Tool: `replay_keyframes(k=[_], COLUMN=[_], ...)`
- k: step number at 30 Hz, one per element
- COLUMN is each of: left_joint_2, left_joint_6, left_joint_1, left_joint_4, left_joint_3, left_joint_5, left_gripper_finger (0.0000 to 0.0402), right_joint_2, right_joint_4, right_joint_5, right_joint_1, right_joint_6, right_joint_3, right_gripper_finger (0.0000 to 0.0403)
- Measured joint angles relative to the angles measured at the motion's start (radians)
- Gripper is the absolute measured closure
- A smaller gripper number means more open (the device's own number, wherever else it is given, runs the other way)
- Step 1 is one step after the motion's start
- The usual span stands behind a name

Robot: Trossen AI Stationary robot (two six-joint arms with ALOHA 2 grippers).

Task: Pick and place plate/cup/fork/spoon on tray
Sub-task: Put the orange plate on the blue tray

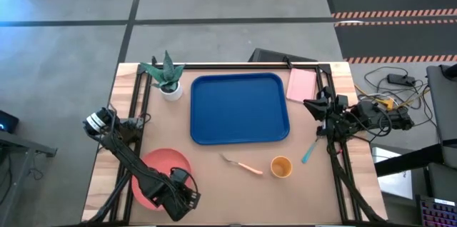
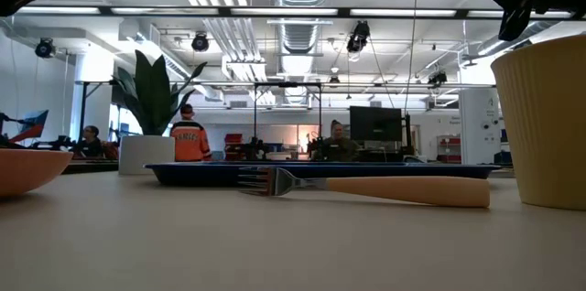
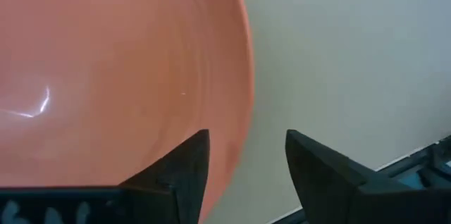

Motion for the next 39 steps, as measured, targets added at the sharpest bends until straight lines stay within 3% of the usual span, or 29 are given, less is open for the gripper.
replay_keyframes(k=[10, 24, 34, 39], left_joint_2=[0.005, 0.011, 0.014, 0.014], left_joint_6=[0.000, 0.026, 0.033, 0.037], left_joint_1=[0.001, 0.003, 0.003, 0.003], left_joint_4=[0.033, 0.071, 0.084, 0.083], left_joint_3=[-0.055, -0.068, -0.062, -0.061], left_joint_5=[-0.005, 0.008, 0.022, 0.022], left_gripper_finger=[0.0264, 0.0272, 0.0390, 0.0396], right_joint_2=[0.000, 0.000, 0.000, 0.000], right_joint_4=[-0.011, -0.016, -0.016, -0.016], right_joint_5=[0.000, 0.001, 0.001, 0.001], right_joint_1=[0.000, 0.000, 0.000, 0.000], right_joint_6=[0.002, -0.001, -0.001, -0.001], right_joint_3=[0.000, 0.000, 0.000, 0.000], right_gripper_finger=[0.0369, 0.0369, 0.0369, 0.0369])
